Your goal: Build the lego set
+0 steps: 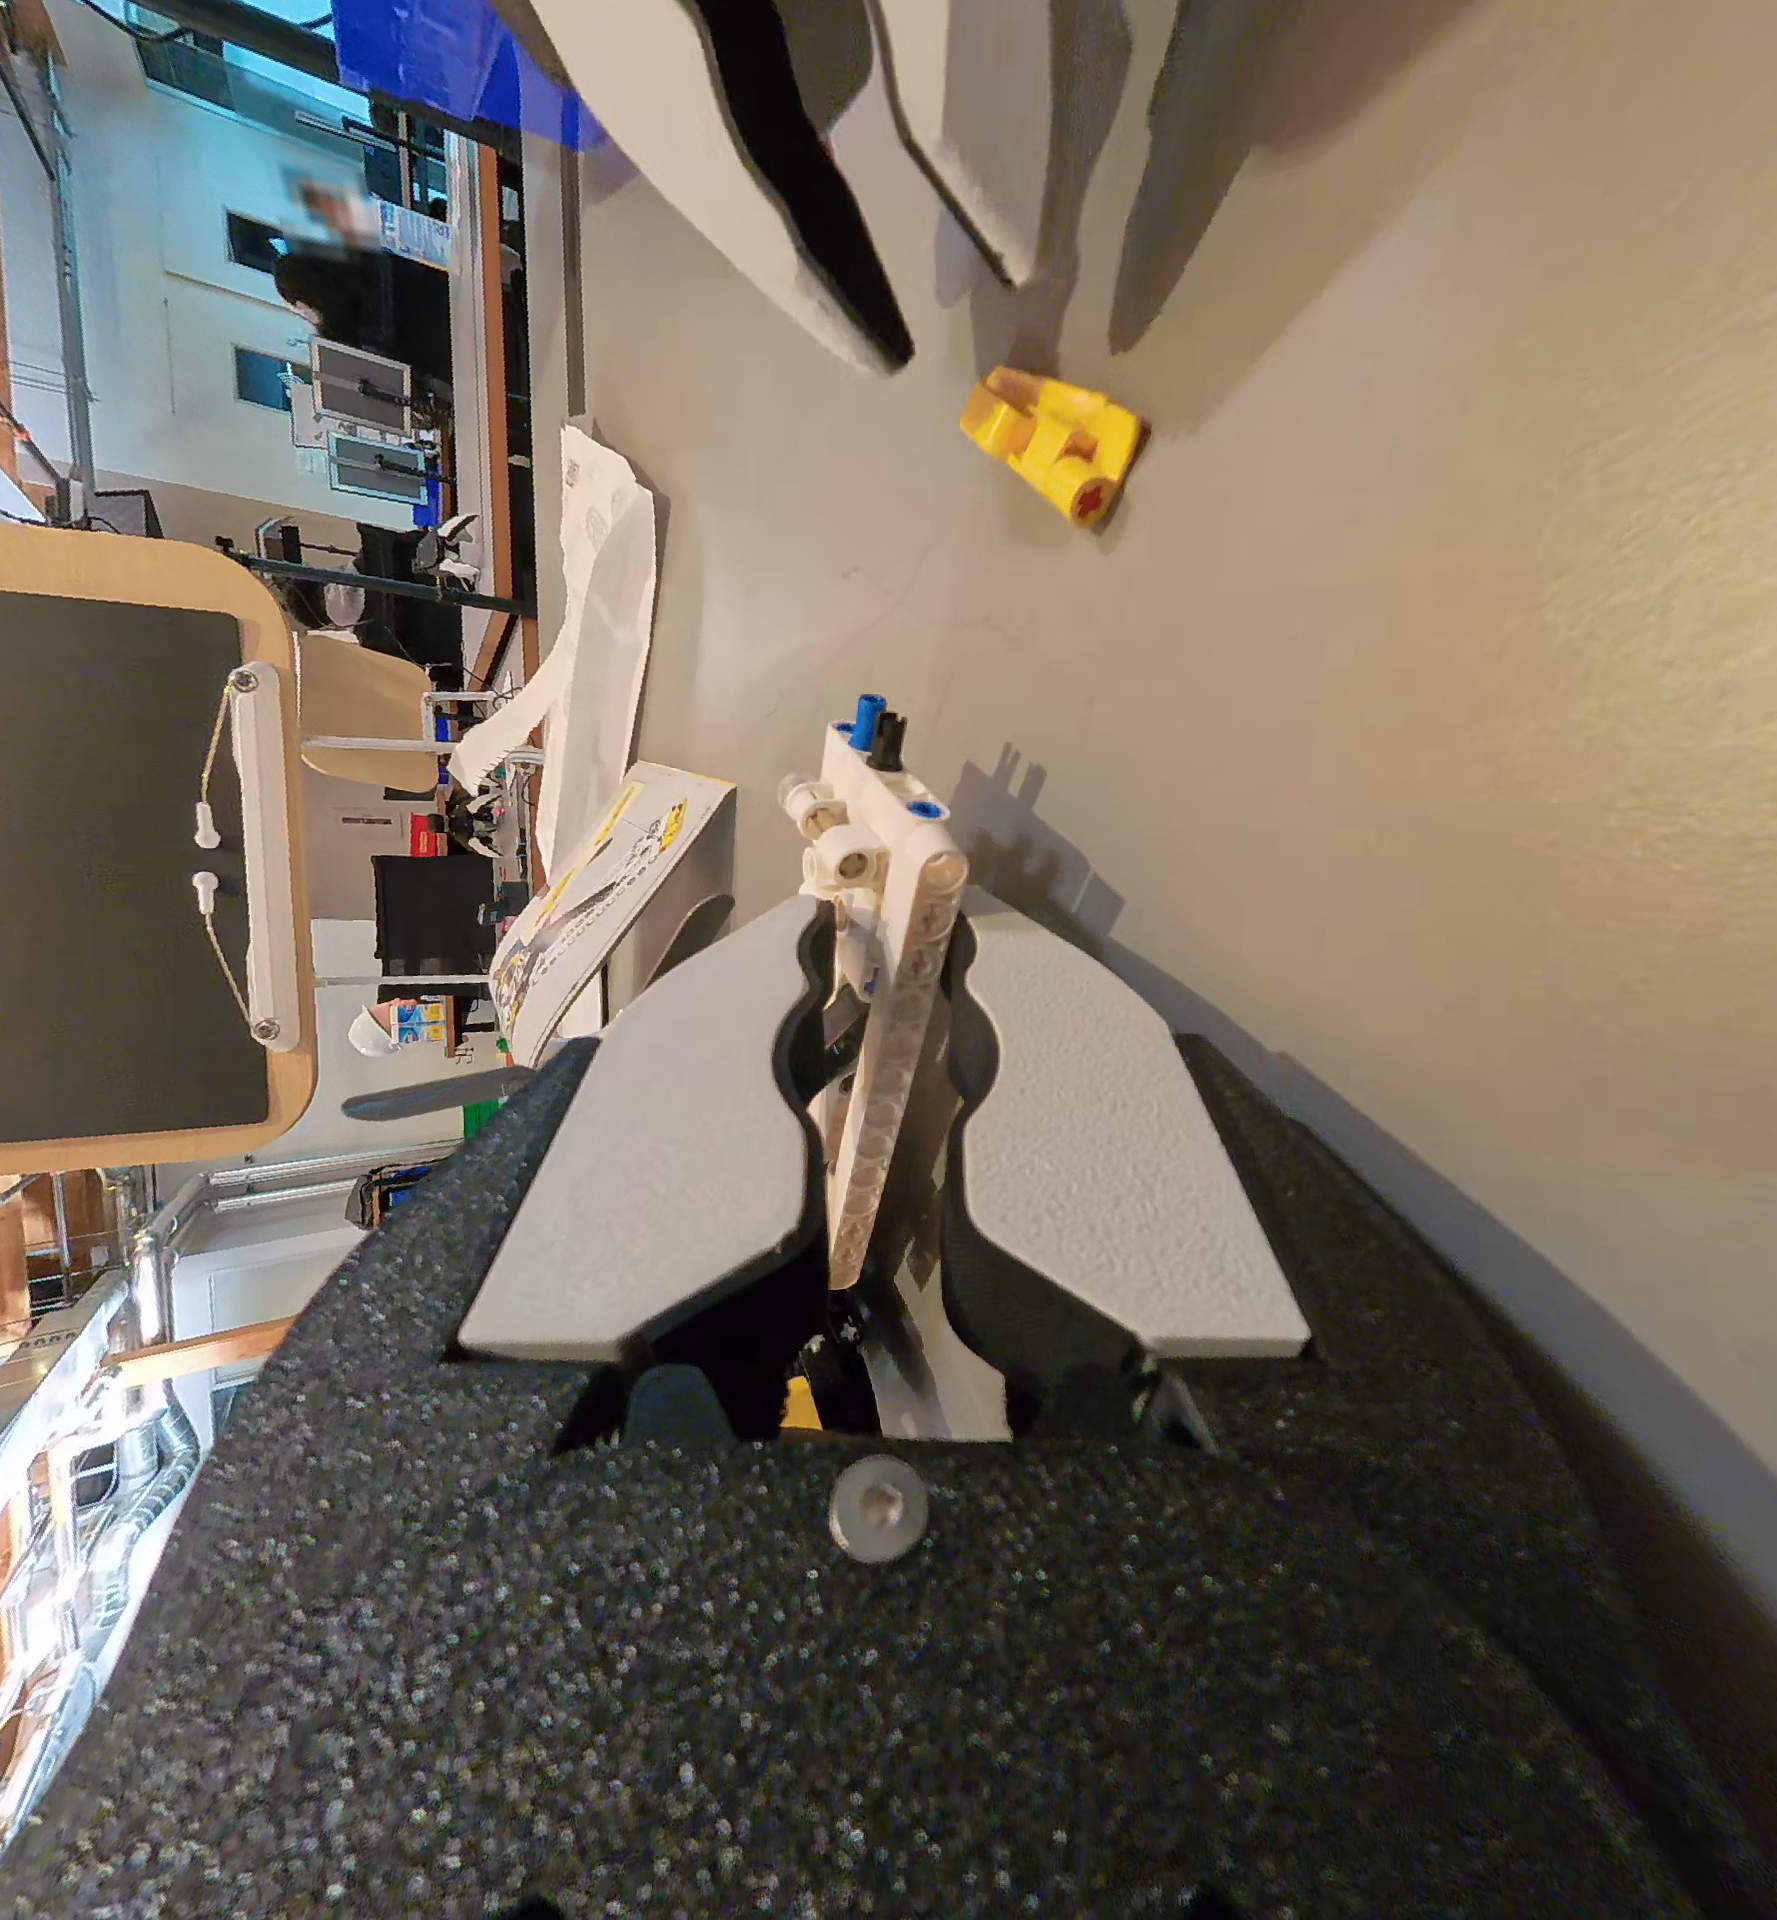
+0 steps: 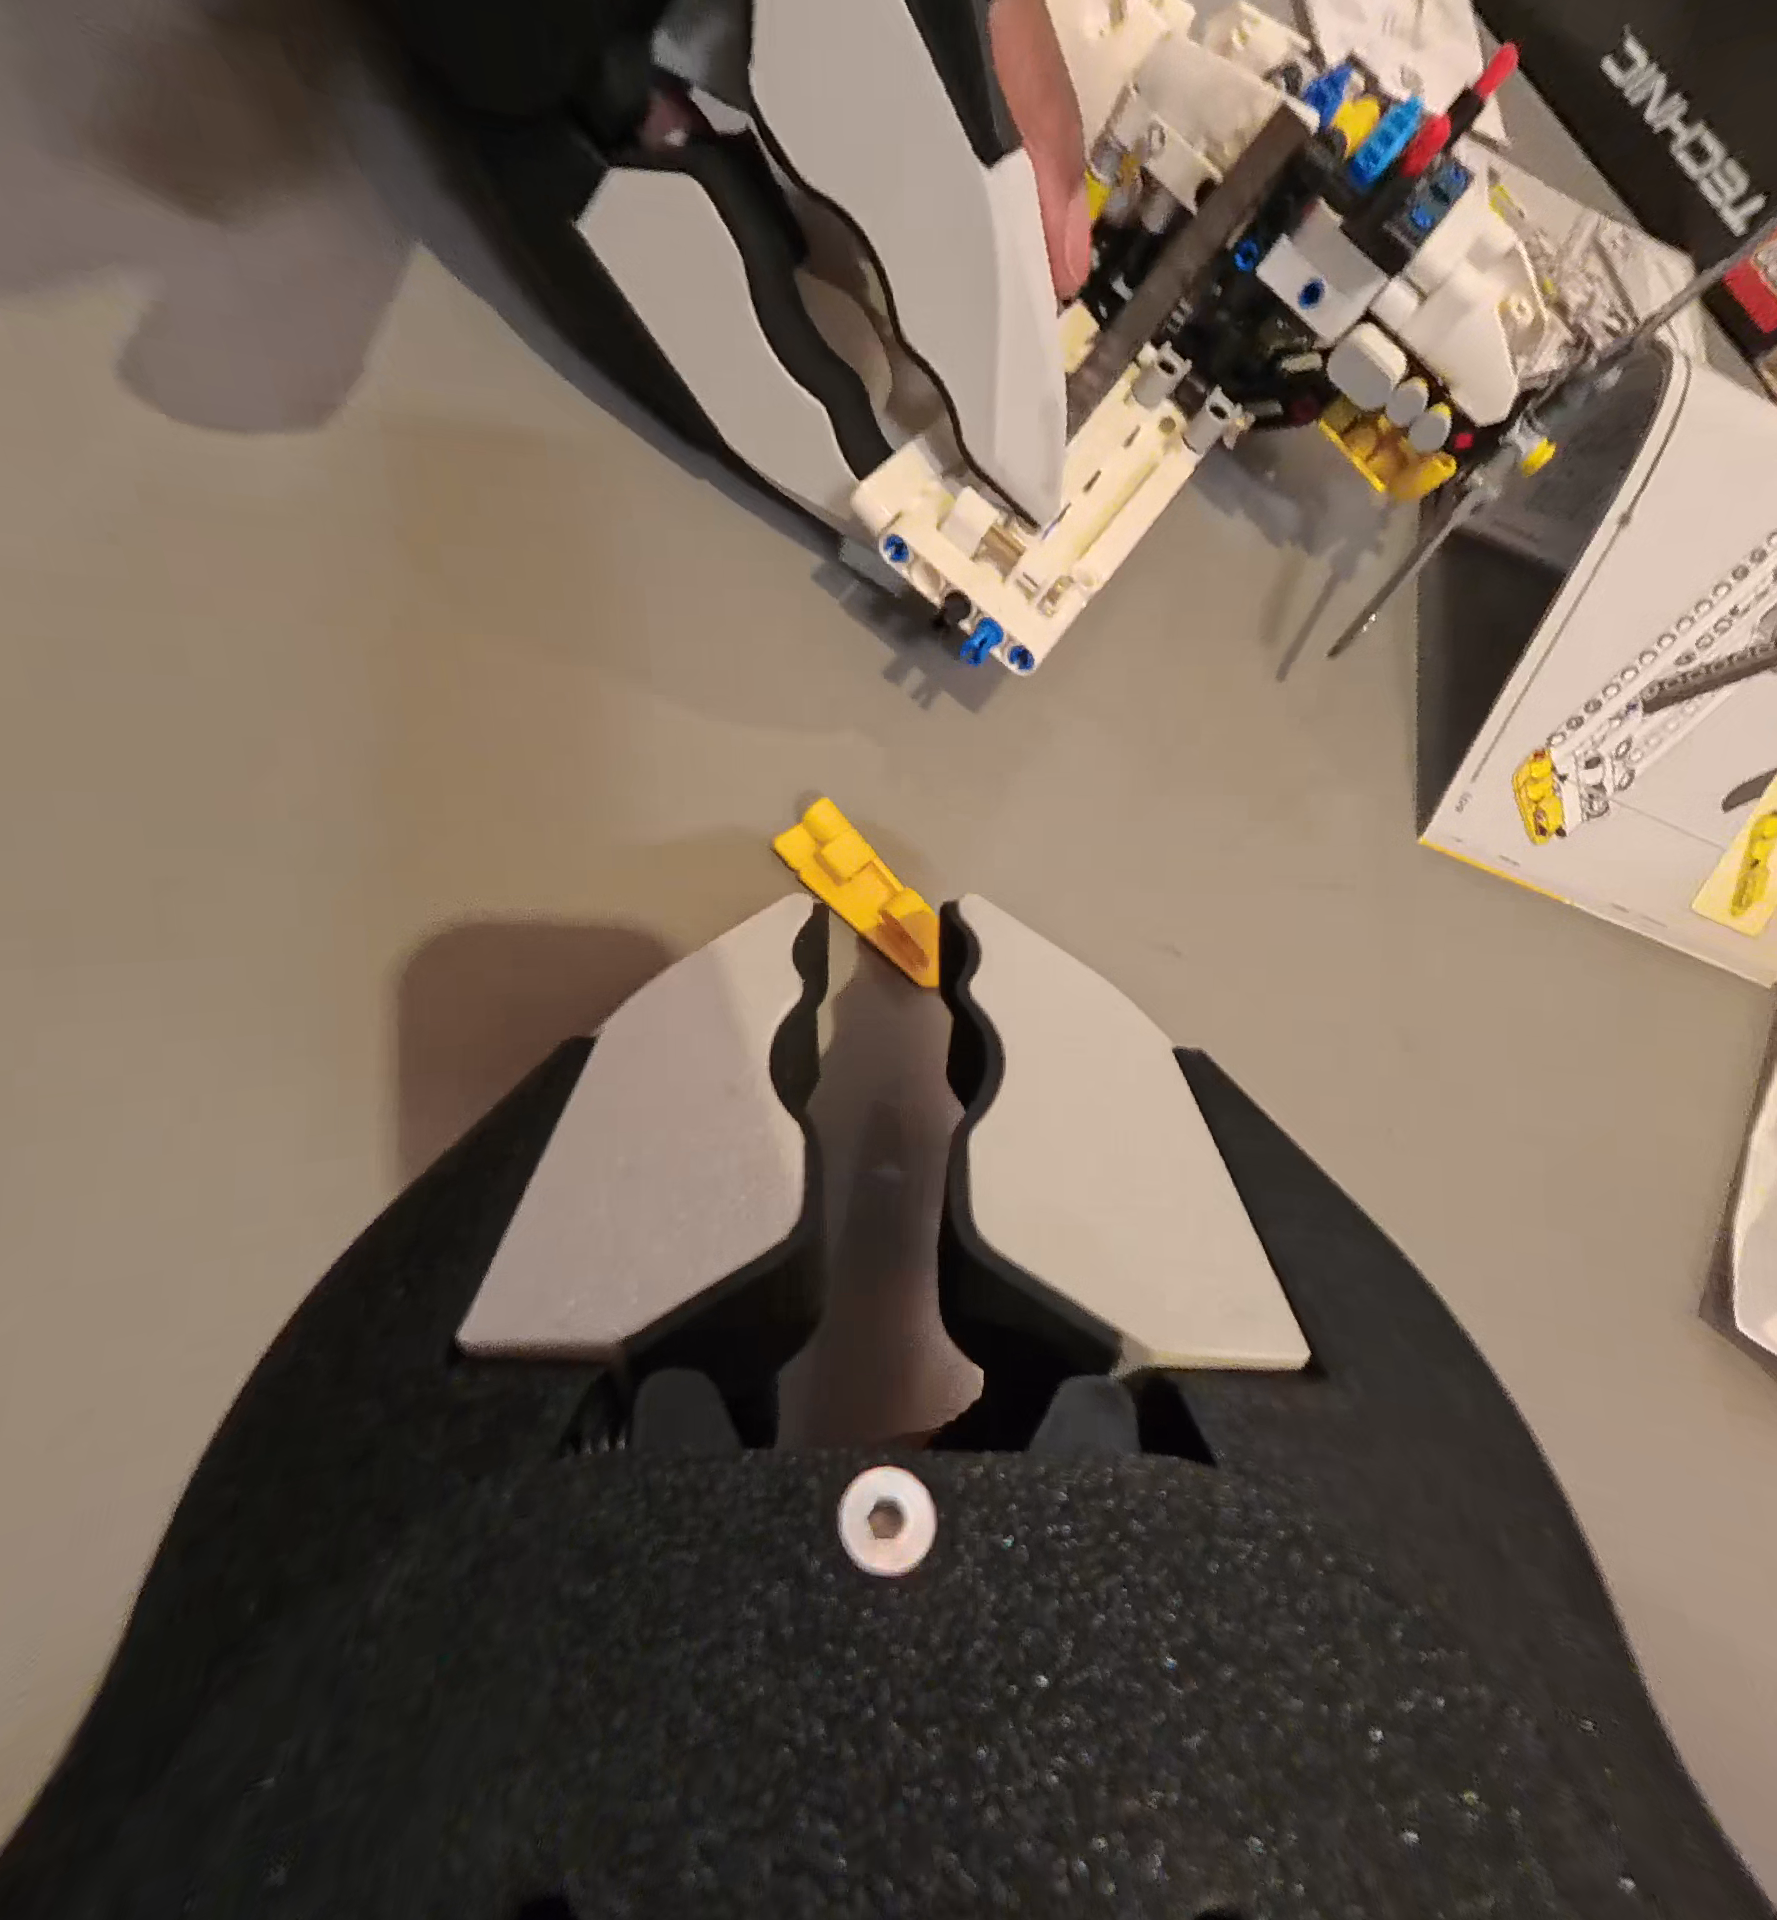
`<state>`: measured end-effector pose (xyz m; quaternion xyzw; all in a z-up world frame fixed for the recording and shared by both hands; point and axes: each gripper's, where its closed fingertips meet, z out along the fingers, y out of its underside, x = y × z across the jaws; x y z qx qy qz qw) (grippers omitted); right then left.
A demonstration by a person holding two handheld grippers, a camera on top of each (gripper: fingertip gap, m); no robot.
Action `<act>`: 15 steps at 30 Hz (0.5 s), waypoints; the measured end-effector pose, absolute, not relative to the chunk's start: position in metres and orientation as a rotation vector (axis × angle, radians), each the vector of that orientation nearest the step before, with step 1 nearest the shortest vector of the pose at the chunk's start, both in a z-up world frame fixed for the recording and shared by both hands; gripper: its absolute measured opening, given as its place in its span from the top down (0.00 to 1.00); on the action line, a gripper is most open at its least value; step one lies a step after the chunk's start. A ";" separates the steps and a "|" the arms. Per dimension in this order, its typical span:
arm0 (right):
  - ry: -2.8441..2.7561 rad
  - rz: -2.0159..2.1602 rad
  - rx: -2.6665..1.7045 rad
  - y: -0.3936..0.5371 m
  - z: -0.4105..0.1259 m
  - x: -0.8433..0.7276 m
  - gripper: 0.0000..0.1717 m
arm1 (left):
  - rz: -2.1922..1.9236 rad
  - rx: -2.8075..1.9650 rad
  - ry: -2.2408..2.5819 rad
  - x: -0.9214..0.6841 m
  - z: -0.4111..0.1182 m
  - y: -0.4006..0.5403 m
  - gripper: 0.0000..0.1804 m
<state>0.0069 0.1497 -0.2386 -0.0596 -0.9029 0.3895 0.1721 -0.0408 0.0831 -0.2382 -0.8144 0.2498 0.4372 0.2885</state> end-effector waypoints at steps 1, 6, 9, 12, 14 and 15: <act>-2.564 1.119 -0.145 0.150 -0.237 0.009 0.89 | 1.167 -2.172 0.667 -0.040 -0.238 0.083 0.90; -2.592 1.098 -0.033 0.145 -0.241 0.013 0.89 | 1.160 -2.169 0.660 -0.040 -0.236 0.083 0.90; -2.617 1.050 0.011 0.145 -0.246 0.012 0.88 | 1.159 -2.170 0.661 -0.040 -0.236 0.082 0.90; -2.617 1.007 0.040 0.146 -0.249 0.009 0.87 | 1.159 -2.167 0.657 -0.040 -0.236 0.082 0.90; -2.600 1.011 0.060 0.144 -0.248 0.008 0.87 | 1.157 -2.166 0.654 -0.040 -0.235 0.082 0.90; -2.596 1.016 0.069 0.144 -0.247 0.008 0.87 | 1.156 -2.166 0.653 -0.040 -0.235 0.082 0.90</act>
